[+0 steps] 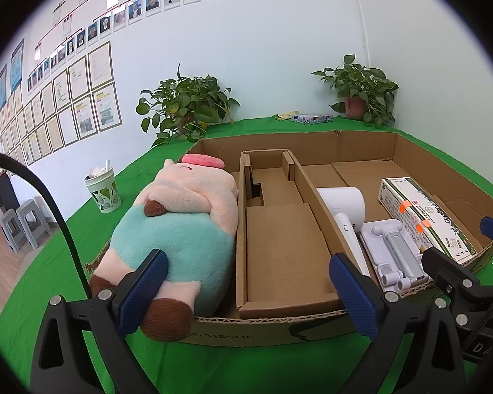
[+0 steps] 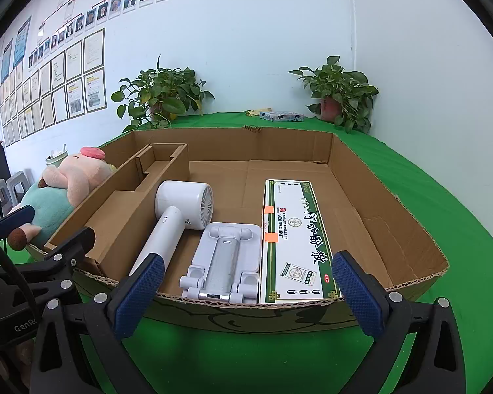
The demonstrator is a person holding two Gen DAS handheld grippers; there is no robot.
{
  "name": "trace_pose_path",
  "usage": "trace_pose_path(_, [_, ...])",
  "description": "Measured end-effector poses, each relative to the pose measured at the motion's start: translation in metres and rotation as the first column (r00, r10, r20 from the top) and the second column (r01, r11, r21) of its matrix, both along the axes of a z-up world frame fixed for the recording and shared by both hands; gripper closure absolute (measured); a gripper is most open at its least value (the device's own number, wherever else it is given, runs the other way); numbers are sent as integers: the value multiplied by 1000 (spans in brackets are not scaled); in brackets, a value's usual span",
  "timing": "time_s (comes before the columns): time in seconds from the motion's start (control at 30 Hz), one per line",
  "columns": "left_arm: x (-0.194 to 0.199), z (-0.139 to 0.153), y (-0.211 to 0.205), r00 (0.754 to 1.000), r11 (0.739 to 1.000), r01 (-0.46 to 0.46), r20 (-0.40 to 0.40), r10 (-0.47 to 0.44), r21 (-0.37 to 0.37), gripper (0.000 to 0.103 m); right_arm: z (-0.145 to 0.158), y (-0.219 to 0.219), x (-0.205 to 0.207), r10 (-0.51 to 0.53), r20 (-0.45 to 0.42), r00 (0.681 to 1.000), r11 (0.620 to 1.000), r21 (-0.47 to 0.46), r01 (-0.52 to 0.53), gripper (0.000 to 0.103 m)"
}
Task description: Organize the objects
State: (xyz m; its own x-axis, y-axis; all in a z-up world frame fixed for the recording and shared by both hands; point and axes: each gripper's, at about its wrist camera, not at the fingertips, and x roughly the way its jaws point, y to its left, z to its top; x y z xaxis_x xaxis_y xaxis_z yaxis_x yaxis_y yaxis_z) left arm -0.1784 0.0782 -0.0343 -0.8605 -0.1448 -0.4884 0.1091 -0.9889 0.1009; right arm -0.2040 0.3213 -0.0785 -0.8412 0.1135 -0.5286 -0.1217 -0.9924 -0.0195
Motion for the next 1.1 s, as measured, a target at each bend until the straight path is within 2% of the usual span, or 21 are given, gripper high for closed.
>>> trace_pose_path(1.1, [1, -1, 0, 1000, 1000, 0, 2, 0, -3, 3, 1, -2, 4, 4, -8, 1000, 1000, -10, -5, 0])
